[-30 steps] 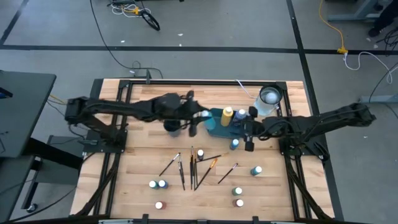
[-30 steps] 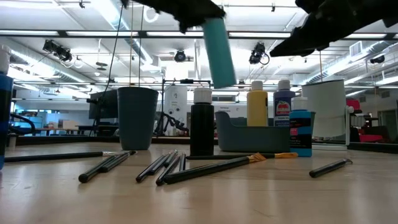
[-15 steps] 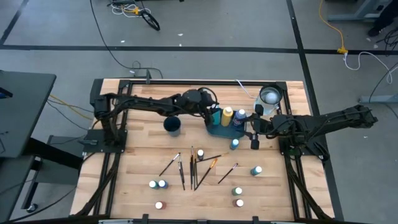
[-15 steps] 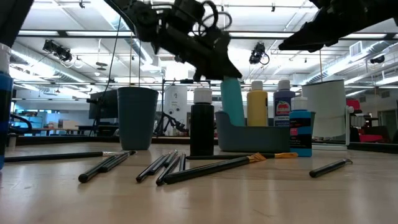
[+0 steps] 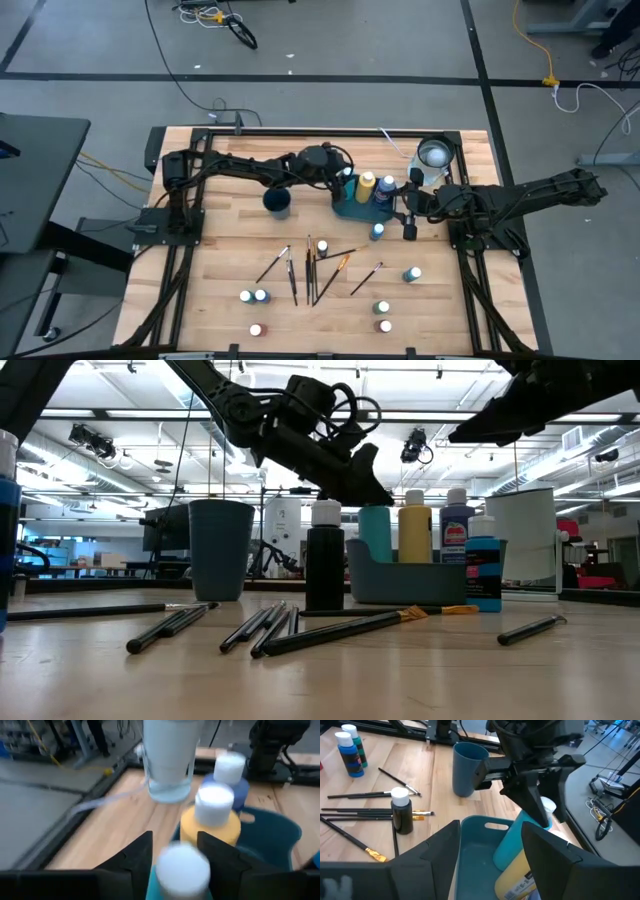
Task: Pick & Place Paint Supplies
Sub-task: Put the large light blue paint bottle into the blue bin, then put the small blue paint bottle into the blue bin
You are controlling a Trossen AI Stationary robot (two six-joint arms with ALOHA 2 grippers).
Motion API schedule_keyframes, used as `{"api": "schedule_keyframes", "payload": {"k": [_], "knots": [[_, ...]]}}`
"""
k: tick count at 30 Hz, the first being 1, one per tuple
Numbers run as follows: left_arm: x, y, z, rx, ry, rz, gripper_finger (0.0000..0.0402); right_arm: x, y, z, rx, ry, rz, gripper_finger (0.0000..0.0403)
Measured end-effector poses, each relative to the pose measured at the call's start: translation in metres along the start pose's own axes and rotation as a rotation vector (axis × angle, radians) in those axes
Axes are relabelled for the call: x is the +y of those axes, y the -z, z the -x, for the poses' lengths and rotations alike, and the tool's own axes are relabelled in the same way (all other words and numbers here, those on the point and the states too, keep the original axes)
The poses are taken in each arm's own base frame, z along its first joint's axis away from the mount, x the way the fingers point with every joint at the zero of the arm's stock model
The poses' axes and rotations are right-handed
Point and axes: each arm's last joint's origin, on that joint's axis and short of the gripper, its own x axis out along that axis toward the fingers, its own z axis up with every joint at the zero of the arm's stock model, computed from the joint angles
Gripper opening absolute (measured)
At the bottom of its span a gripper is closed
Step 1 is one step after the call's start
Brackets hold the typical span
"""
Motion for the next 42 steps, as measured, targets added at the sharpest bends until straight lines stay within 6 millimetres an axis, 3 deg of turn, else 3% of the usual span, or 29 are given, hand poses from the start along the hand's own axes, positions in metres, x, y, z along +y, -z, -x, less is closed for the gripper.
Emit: {"api": "schedule_keyframes", "payload": {"k": [6,11,17,23,30,35,42], "knots": [[0.0,-0.004,0.002,-0.02,-0.008,-0.028,0.0193,0.0,0.0,0.0,0.0,0.0,-0.036,0.0215],[-0.007,-0.021,0.014,-0.074,-0.005,-0.076,0.0209,0.0,0.0,0.0,0.0,-0.001,-0.081,0.0215],[-0.02,-0.069,0.059,-0.192,0.031,-0.104,0.0217,0.001,0.0,-0.001,0.005,-0.015,-0.168,0.0215],[-0.031,-0.095,0.106,-0.185,0.079,-0.166,0.0217,0.009,0.005,-0.012,0.057,-0.142,-0.189,0.0215],[-0.049,-0.093,0.125,-0.092,0.147,-0.164,0.0217,0.023,0.022,-0.033,0.213,-0.28,-0.169,0.0215],[-0.058,-0.086,0.124,-0.044,0.175,-0.179,0.0217,0.026,0.034,-0.043,0.303,-0.21,-0.129,0.0215],[-0.066,-0.084,0.126,-0.024,0.198,-0.18,0.0217,0.026,0.043,-0.041,0.404,-0.172,-0.177,0.0215]]}}
